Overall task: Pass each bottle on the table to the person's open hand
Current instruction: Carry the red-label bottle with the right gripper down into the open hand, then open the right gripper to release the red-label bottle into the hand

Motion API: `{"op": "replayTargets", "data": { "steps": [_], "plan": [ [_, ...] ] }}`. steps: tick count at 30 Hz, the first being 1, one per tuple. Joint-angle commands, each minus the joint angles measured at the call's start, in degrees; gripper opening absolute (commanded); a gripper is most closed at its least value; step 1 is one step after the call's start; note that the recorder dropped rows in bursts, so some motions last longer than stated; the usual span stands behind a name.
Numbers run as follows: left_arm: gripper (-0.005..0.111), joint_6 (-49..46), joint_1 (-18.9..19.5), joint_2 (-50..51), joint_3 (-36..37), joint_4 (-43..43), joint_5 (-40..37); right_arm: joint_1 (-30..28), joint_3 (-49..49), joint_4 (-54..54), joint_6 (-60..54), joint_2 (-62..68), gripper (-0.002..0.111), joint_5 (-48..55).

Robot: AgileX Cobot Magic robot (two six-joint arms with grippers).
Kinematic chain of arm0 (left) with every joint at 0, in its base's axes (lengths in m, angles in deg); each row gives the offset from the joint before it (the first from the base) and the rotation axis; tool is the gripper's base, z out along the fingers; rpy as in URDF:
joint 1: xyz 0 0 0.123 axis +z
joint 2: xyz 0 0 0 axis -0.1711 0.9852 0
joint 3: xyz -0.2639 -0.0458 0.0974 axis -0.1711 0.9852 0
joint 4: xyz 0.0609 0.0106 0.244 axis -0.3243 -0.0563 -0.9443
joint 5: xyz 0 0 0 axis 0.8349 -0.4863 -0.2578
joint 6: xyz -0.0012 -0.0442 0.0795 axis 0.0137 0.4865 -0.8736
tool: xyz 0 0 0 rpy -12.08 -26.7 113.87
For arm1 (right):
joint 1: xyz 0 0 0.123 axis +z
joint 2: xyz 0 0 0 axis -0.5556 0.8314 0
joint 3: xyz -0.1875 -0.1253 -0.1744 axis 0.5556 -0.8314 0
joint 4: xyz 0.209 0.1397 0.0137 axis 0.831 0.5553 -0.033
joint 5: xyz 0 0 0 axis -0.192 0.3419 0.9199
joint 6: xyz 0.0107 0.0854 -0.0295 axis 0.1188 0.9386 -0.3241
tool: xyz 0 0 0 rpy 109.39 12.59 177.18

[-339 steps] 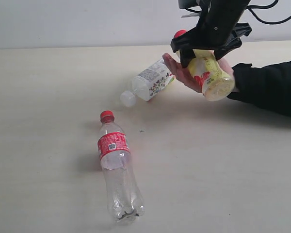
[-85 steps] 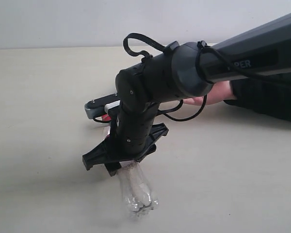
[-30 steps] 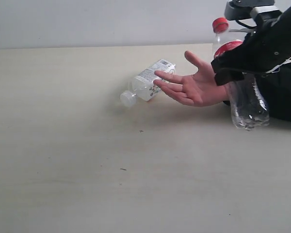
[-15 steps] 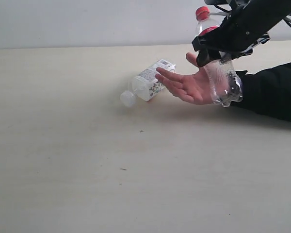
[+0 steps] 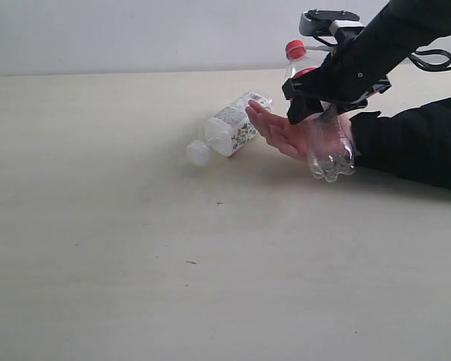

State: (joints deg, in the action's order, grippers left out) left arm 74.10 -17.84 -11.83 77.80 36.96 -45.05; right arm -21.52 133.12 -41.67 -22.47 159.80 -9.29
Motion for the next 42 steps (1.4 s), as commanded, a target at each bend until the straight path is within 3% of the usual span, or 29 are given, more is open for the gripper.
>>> {"op": "replayTargets", "data": {
  "steps": [1,4,7,9,13,16,26,32,38,42],
  "plan": [
    [0.000,-0.1,0.0,-0.4,0.2,0.0,0.2,-0.2,0.3,0.3,-0.5,0.4,0.000,0.1],
    [0.000,-0.1,0.0,-0.4,0.2,0.0,0.2,-0.2,0.3,0.3,-0.5,0.4,0.001,0.1],
    [0.000,-0.1,0.0,-0.4,0.2,0.0,0.2,-0.2,0.3,0.3,-0.5,0.4,0.010,0.1],
    [0.000,-0.1,0.0,-0.4,0.2,0.0,0.2,-0.2,0.3,0.3,-0.5,0.4,0.034,0.1],
    [0.000,-0.1,0.0,-0.4,0.2,0.0,0.2,-0.2,0.3,0.4,-0.5,0.4,0.068,0.0],
    [0.000,-0.1,0.0,-0.4,0.2,0.0,0.2,-0.2,0.3,0.4,-0.5,0.4,0.078,-0.8],
    [0.000,-0.1,0.0,-0.4,0.2,0.0,0.2,-0.2,0.3,0.4,-0.3,-1.3,0.078,-1.3],
    [0.000,-0.1,0.0,-0.4,0.2,0.0,0.2,-0.2,0.3,-0.3,-0.3,-9.2,0.074,2.3],
    [0.000,-0.1,0.0,-0.4,0.2,0.0,0.2,-0.2,-3.4,-0.3,1.1,-20.5,0.037,9.6],
    [0.000,-0.1,0.0,-0.4,0.2,0.0,0.2,-0.2,-15.1,0.9,1.2,-32.2,0.006,3.8]
  ]
}}
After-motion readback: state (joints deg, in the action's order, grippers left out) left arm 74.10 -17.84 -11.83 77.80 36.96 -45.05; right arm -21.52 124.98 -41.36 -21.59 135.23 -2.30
